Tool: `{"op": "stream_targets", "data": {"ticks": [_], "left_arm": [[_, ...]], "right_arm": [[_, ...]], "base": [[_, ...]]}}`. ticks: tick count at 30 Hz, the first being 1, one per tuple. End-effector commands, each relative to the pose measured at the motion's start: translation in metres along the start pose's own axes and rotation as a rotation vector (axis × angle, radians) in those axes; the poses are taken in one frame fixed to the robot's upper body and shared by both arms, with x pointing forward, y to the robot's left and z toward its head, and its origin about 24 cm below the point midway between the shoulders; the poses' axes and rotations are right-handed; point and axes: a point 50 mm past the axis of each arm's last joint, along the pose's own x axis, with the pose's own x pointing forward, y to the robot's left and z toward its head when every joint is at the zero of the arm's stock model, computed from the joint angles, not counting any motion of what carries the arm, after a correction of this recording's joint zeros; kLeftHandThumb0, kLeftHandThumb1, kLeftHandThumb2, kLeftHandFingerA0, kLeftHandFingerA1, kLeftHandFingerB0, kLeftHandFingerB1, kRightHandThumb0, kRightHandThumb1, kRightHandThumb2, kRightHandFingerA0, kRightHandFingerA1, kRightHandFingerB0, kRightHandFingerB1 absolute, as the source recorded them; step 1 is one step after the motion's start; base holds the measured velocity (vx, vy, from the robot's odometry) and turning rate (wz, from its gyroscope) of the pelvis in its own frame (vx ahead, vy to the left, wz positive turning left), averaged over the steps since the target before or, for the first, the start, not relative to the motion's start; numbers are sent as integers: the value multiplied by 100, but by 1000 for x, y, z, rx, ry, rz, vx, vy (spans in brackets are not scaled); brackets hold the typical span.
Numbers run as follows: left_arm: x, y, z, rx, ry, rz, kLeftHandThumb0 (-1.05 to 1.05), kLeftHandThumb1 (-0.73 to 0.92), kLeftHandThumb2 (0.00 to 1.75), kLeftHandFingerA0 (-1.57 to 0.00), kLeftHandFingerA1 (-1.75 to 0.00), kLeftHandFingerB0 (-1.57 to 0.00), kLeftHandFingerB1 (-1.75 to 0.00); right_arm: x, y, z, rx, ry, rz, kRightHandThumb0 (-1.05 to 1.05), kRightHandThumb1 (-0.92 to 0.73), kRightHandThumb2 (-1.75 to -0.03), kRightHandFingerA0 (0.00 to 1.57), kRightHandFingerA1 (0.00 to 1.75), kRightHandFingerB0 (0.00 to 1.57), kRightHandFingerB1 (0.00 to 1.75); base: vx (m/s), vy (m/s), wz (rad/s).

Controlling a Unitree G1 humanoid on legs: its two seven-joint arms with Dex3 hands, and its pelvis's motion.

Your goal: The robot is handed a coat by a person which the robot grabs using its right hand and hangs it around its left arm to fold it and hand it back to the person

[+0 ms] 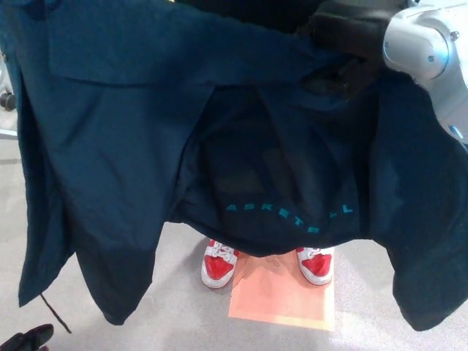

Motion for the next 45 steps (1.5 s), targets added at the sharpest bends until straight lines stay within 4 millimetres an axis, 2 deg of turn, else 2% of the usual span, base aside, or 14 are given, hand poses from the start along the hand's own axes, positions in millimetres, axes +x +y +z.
{"op": "stream_targets", "data": {"ticks": [1, 2, 6, 8, 10, 11, 21, 22, 24, 25, 27, 29, 38, 45], "left_arm": [[-4, 10, 4, -33, -39, 34, -74, 74, 105, -10, -45, 0, -36], [-4, 9, 5, -23, -43, 28, -74, 73, 105, -11, -46, -2, -37], [-5, 8, 4, -32, -53, 22, -35, 59, 113, 0, -48, 0, -48], [-5, 6, 3, -57, -53, 6, -34, 60, 113, 0, -47, 0, -48], [-5, 4, 4, -66, -64, -16, -34, 60, 113, 0, -47, 0, -48], [-4, 3, 5, -67, -70, -28, -67, 91, 67, -23, -33, -15, -30], [-8, -16, 21, -62, -170, -175, -73, 84, 65, -26, -35, -17, -31], [-10, -20, 25, -47, -188, -201, -77, 72, 93, -20, -44, -13, -41], [-12, -25, 30, -24, -218, -235, -74, 86, 65, -29, -36, -16, -31], [-14, -31, 34, -18, -243, -257, -75, 72, 92, -23, -45, -17, -42], [-19, -41, 42, -13, -291, -307, -73, 72, 91, -23, -46, -18, -43], [-25, -50, 51, -4, -319, -355, -70, 85, 65, -33, -38, -22, -33], [-51, -70, 76, 55, -395, -579, -72, 88, 66, -28, -38, -20, -31], [-75, -87, 110, 144, -432, -808, -79, 90, 67, -25, -37, -17, -31]], "right_arm": [[8, 4, -24, 266, 4, -457, -34, -88, -66, 87, 123, 78, 80], [8, -1, -25, 277, 6, -484, -35, -86, -69, 86, 142, 77, 93], [8, -14, -26, 279, -7, -536, -28, -83, -65, 101, 123, 78, 119], [7, -27, -24, 281, 2, -568, -26, -81, -63, 105, 87, 88, 78], [9, -42, -21, 376, 23, -587, -34, -86, -65, 105, 78, 95, 73], [9, -50, -19, 437, 19, -602, -37, -87, -66, 114, 64, 99, 76], [5, -106, 4, 472, -12, -658, -37, -81, -64, 112, 61, 104, 73], [5, -112, 8, 458, -17, -675, -35, -80, -65, 120, 63, 106, 84], [3, -120, 12, 447, -28, -691, -32, -77, -64, 119, 67, 100, 95], [2, -126, 15, 437, -36, -699, -32, -76, -63, 113, 65, 96, 71], [-1, -136, 20, 433, -43, -716, -34, -81, -64, 110, 61, 95, 65], [-5, -146, 23, 398, -48, -744, -30, -79, -63, 114, 65, 95, 72], [-21, -178, 34, 367, -57, -778, -34, -80, -64, 99, 60, 90, 64], [-27, -195, 49, 280, -54, -785, -31, -68, -60, 114, 60, 96, 74]], "base": [[0, 0, 0], [0, 0, 0], [0, 0, 0], [0, 0, 0], [0, 0, 0], [0, 0, 0], [0, 0, 0], [0, 0, 0], [0, 0, 0], [0, 0, 0], [0, 0, 0], [0, 0, 0], [0, 0, 0], [0, 0, 0]]}}
